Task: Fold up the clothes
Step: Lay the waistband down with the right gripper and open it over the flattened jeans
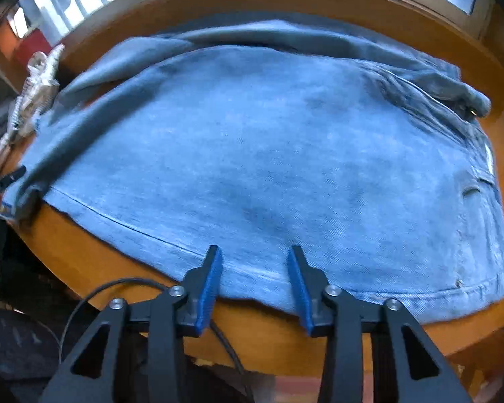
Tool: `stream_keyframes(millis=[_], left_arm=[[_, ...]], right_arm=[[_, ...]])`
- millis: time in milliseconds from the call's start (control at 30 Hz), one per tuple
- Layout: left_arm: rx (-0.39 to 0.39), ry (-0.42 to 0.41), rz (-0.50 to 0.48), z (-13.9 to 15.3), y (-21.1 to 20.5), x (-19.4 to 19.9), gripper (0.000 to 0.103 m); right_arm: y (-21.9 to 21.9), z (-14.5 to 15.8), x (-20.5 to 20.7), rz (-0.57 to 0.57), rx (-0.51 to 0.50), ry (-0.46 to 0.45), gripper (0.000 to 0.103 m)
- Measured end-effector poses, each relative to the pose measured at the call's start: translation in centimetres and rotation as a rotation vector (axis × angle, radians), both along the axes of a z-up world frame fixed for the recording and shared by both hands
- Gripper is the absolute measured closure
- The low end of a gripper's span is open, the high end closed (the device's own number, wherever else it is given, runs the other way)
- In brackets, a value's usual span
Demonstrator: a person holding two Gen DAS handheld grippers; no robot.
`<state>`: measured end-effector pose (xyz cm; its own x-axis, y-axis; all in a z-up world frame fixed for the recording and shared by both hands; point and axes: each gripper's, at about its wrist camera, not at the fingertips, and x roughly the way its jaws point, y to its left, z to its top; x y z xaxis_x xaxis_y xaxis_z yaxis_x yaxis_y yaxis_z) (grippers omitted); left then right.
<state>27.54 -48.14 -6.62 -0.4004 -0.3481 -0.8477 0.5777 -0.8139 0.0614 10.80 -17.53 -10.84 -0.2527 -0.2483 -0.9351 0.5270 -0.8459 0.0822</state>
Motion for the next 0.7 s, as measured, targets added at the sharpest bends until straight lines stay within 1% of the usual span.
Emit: stream_keyframes(millis=[33, 67, 167, 200, 333, 500, 567, 633, 667, 700], left_arm=[[0.005, -0.006, 0.0, -0.2, 0.2, -0.2, 0.042], [0.007, -0.014, -0.001, -0.4, 0.6, -0.4, 0.042], [-0.018, -0.034, -0.011, -1.0, 2.2, -1.0, 0.042], [-0.021, -0.039, -0.021, -1.2, 2.6, -1.3, 0.042], [-0.01, -0.071, -0.056, -2.3, 4.7, -2.1, 0.042], [0.01, -0.049, -0.087, -2.5, 6.6, -3.0, 0.042], [0.015, -0.047, -0.085, -2.5, 6.9, -3.2, 0.042], [0.013, -0.042, -0.078, -2.3, 7.2, -3.2, 0.042], [0.009, -0.033, -0.073, -1.9, 7.1, -2.9, 0.042], [0.003, -0.023, -0.066, -1.5, 7.0, -2.5, 0.042]], right_arm=[[0.7, 0.0, -0.2, -0.008, 0.006, 0.005, 0.076], [1.5, -0.1, -0.6, -0.02, 0.009, 0.01, 0.077], [4.0, -0.3, -1.6, -0.047, 0.006, 0.017, 0.083], [4.8, -0.3, -1.9, -0.054, 0.002, 0.017, 0.087], [7.0, -0.5, -3.1, -0.074, 0.005, 0.01, 0.094], [9.7, -0.4, -4.7, -0.1, 0.029, 0.01, 0.095], [9.1, -0.8, -5.4, -0.102, 0.042, 0.004, 0.095], [8.5, -0.6, -5.8, -0.088, 0.082, 0.003, 0.094], [8.2, -0.5, -5.9, -0.08, 0.106, 0.003, 0.093], [7.6, 0.1, -5.8, -0.055, 0.124, 0.025, 0.089]])
